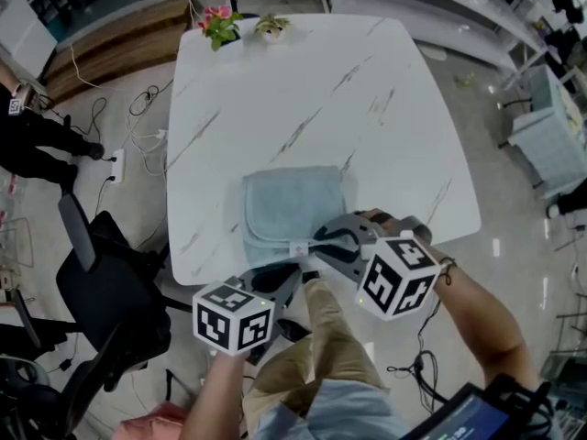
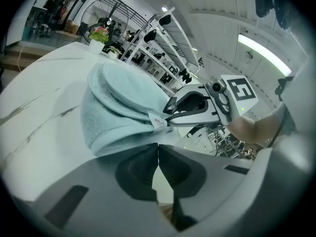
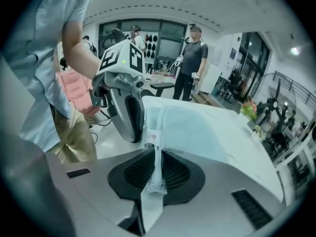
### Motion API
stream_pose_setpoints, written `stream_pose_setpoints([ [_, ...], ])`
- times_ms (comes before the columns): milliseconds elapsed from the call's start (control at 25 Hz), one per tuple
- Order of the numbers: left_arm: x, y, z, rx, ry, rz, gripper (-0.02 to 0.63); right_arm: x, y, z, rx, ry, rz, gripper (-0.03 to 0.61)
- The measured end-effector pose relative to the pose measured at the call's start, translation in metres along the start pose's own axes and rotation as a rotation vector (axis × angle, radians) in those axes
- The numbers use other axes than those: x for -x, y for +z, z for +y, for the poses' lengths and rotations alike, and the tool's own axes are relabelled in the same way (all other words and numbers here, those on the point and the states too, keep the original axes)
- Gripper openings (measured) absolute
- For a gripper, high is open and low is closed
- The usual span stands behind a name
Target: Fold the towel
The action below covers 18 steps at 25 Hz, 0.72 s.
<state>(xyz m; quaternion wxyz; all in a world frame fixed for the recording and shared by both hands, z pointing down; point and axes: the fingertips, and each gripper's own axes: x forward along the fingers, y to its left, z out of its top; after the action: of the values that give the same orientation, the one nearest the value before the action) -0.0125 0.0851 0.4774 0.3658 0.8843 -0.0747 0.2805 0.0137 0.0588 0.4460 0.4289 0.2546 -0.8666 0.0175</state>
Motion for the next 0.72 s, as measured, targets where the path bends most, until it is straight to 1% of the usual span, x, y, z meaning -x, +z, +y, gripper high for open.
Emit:
stream_pose_setpoints([
  [80, -0.001, -0.001, 0.001, -0.001, 0.001, 0.001, 0.008, 0.002, 0.004, 0.004, 0.118, -0.075, -0.015, 0.055],
  [160, -0.003, -0.002, 0.002, 0.001, 0.004, 0.002, 0.008, 0.002, 0.002, 0.01, 0.266, -0.151, -0.005, 0.06],
  [200, -0.003, -0.003, 0.003, 0.003, 0.005, 0.003, 0.008, 0.001, -0.001, 0.014, 0.326, -0.175, 0.002, 0.064],
  [240, -0.004, -0.004, 0.003, 0.004, 0.006, 0.004, 0.008, 0.0, -0.004, 0.018, 0.375, -0.189, 0.01, 0.07],
  [320, -0.006, -0.004, 0.004, 0.004, 0.007, 0.006, 0.008, -0.004, -0.016, 0.024, 0.44, -0.194, 0.039, 0.072],
  [440, -0.009, -0.002, 0.004, 0.003, 0.009, 0.008, 0.008, -0.013, -0.029, 0.029, 0.484, -0.178, 0.076, 0.066],
  [560, -0.008, 0.0, -0.005, -0.005, -0.01, 0.007, 0.008, -0.02, -0.031, 0.031, 0.514, -0.156, 0.104, 0.063],
  [600, -0.006, 0.002, -0.011, -0.008, -0.026, 0.004, 0.008, -0.019, -0.03, 0.031, 0.5, -0.141, 0.103, 0.064],
  [640, -0.002, 0.005, -0.018, -0.012, -0.045, 0.0, 0.008, -0.015, -0.026, 0.032, 0.465, -0.122, 0.092, 0.081],
  [720, 0.007, 0.013, -0.033, -0.026, -0.082, -0.007, 0.008, 0.001, -0.013, 0.032, 0.345, -0.078, 0.03, 0.162],
])
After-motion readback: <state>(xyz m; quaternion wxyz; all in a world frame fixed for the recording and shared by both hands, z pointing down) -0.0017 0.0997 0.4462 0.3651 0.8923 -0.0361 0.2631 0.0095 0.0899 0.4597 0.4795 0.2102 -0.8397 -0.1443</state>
